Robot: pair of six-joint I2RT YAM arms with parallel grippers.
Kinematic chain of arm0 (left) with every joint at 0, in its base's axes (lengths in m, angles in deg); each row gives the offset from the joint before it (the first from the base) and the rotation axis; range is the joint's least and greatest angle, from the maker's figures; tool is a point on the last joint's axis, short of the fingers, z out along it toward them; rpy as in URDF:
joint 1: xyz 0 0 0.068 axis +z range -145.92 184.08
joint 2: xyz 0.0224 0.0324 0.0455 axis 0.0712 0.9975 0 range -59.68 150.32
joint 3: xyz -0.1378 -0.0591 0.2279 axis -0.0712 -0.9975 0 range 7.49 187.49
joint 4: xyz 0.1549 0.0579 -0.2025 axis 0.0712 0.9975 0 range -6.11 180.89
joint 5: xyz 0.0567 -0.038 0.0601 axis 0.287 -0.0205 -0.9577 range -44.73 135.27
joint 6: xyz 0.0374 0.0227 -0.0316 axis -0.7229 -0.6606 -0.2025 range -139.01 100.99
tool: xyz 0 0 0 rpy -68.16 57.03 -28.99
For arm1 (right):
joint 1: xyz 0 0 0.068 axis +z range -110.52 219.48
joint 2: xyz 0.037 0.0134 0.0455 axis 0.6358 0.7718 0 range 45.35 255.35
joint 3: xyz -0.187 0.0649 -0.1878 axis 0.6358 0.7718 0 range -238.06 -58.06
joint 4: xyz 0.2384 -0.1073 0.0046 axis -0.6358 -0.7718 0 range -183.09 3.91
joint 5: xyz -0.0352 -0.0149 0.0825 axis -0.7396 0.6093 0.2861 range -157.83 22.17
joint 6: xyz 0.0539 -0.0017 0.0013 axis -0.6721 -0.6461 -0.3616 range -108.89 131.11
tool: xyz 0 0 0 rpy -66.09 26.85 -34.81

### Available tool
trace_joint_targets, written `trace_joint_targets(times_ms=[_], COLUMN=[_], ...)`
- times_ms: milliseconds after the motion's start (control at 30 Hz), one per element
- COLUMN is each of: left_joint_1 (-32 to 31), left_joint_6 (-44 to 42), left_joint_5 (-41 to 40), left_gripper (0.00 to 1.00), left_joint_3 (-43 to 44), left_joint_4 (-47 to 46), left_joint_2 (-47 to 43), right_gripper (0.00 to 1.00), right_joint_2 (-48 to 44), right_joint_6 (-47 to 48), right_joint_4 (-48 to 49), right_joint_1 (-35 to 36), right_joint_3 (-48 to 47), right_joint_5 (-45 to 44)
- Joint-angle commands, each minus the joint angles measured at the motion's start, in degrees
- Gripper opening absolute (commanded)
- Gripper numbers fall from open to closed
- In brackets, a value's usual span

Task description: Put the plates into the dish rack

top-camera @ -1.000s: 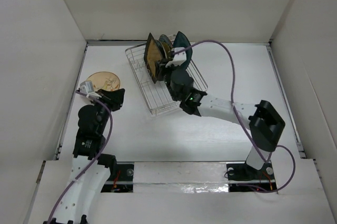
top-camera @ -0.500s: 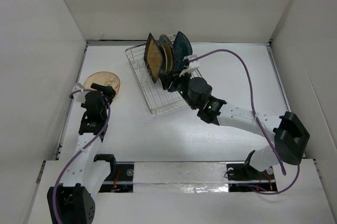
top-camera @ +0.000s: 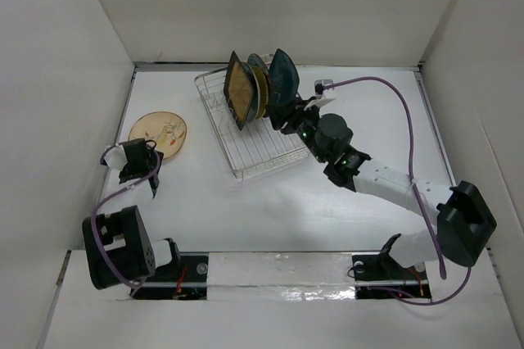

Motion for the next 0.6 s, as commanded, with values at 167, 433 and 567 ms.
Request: trace_joint_targets(times_ms=[167, 433, 567], left_joint_1=[1.12, 1.12, 1.12], left_joint_6=[2.52, 4.20, 4.55], left_joint_5=[-0.13, 4.18, 4.36], left_gripper=[0.51, 0.37, 0.31], left_joint_3=[4.00, 5.41, 4.88], left_joint_4=[-4.34, -11.20, -13.21], left_joint_2=[9.99, 16.24, 15.46], right_gripper=[0.48, 0.48, 0.48], right_joint_2=[-0.63, 0.78, 1.22], right_joint_6=[-4.59, -5.56, -5.56], right_joint_4=[4.95, 5.38, 5.39], right_joint_1=[-3.91, -4.97, -4.97], right_joint_3=[0.49, 0.40, 0.14], right_joint_5=[8.25, 10.28, 10.45])
